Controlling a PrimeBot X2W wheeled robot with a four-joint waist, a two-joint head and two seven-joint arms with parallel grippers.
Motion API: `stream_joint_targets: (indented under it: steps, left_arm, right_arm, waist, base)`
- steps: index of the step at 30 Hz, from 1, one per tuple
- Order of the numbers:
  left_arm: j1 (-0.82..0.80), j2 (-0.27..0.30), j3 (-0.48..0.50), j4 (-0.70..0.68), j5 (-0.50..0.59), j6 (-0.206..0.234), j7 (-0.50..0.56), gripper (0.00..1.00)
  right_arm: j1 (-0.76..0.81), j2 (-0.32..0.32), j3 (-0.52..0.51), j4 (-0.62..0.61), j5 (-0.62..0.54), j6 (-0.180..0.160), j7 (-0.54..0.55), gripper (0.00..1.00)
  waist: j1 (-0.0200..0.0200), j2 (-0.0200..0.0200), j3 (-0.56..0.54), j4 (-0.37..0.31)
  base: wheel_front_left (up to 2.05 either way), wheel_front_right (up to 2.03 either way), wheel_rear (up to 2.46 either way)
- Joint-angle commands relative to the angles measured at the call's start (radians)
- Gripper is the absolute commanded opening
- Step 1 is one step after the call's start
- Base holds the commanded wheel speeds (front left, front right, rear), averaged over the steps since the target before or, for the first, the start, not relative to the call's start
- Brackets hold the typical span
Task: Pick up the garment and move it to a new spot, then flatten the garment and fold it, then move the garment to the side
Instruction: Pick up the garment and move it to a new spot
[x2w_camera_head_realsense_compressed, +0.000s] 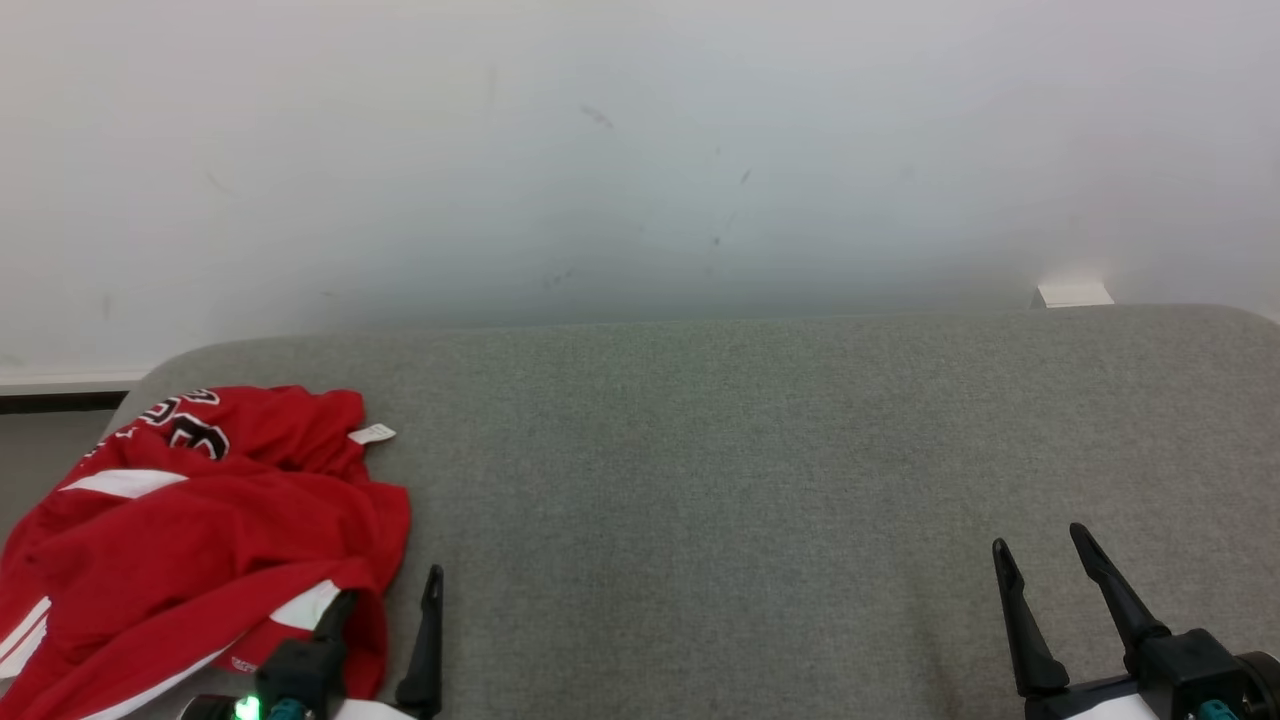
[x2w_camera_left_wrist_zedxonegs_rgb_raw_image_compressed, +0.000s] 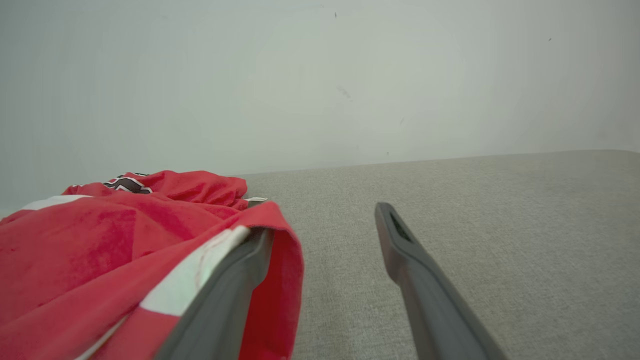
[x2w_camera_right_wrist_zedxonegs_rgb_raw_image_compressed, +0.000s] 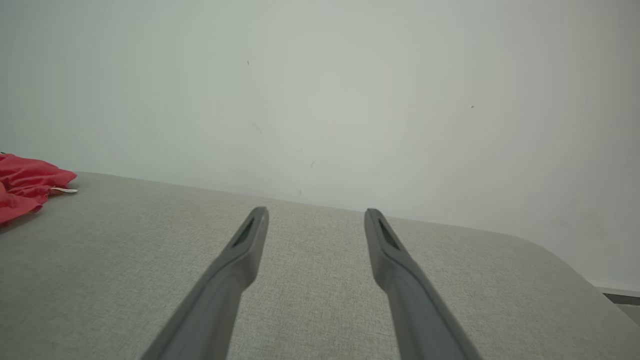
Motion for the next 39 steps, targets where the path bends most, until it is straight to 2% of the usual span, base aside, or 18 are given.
stream_joint_targets:
  steps: [1,23,39]
  left_arm:
    - [0.006,0.0,0.004,0.004,0.016,-0.004,-0.002,1.0]
    - [0.004,-0.02,0.035,0.026,0.023,-0.024,-0.002,1.0]
    - [-0.002,-0.023,0.048,0.052,0.023,-0.041,-0.002,1.0]
  right_arm:
    - [-0.007,-0.002,0.0,0.002,-0.004,-0.002,-0.003,1.0]
    - [-0.003,0.008,-0.013,0.006,0.024,-0.002,-0.002,1.0]
    - [0.0,0.011,-0.007,0.015,0.031,-0.002,-0.002,1.0]
  waist:
    - [0.0,-0.0001,0.0,0.0]
    - [0.0,-0.0001,-0.006,-0.001]
    - [0.0,-0.0001,-0.006,0.029]
  base:
    - [0.0,0.0,0.0]
    - [0.0,0.0,0.0]
    - [0.0,0.0,0.0]
